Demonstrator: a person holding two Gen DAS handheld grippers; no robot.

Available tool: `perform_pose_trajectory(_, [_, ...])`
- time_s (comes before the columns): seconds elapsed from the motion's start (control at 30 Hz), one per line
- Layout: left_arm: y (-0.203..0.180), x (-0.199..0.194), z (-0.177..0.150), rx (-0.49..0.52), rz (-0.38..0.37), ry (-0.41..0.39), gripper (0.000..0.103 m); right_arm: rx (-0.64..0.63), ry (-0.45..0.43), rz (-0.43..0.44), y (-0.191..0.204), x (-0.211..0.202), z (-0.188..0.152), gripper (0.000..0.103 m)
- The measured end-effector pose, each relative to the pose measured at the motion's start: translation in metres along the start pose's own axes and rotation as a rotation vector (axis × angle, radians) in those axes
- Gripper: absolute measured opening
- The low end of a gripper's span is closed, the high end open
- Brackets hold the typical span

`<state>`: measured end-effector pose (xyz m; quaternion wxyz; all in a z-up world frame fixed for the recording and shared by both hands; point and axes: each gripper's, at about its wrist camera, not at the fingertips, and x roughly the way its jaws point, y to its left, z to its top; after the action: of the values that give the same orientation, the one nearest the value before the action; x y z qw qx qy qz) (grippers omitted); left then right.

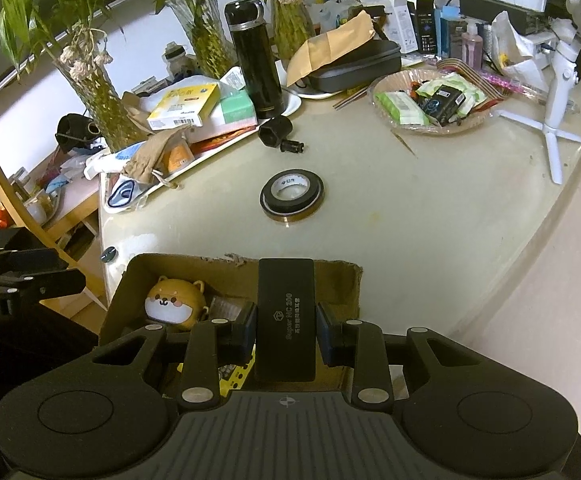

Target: Organize rigid objects

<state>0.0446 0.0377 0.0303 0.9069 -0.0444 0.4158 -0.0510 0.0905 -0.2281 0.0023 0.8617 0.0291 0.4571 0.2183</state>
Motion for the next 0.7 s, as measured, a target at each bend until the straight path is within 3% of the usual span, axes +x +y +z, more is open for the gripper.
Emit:
perform_pose_trajectory(0.47, [0.008, -0.003, -0.016, -0.017, 0.008, -0.017, 0.086, 0.0, 0.048, -0.013, 0.006, 0.008, -0.004, 0.035])
perform_pose_trajectory(0.7, [0.01, -0.004, -0.018, -0.029, 0.006, -0.024, 0.086, -0.031, 0.075, -0.029, 0.008, 0.014, -0.012, 0.085])
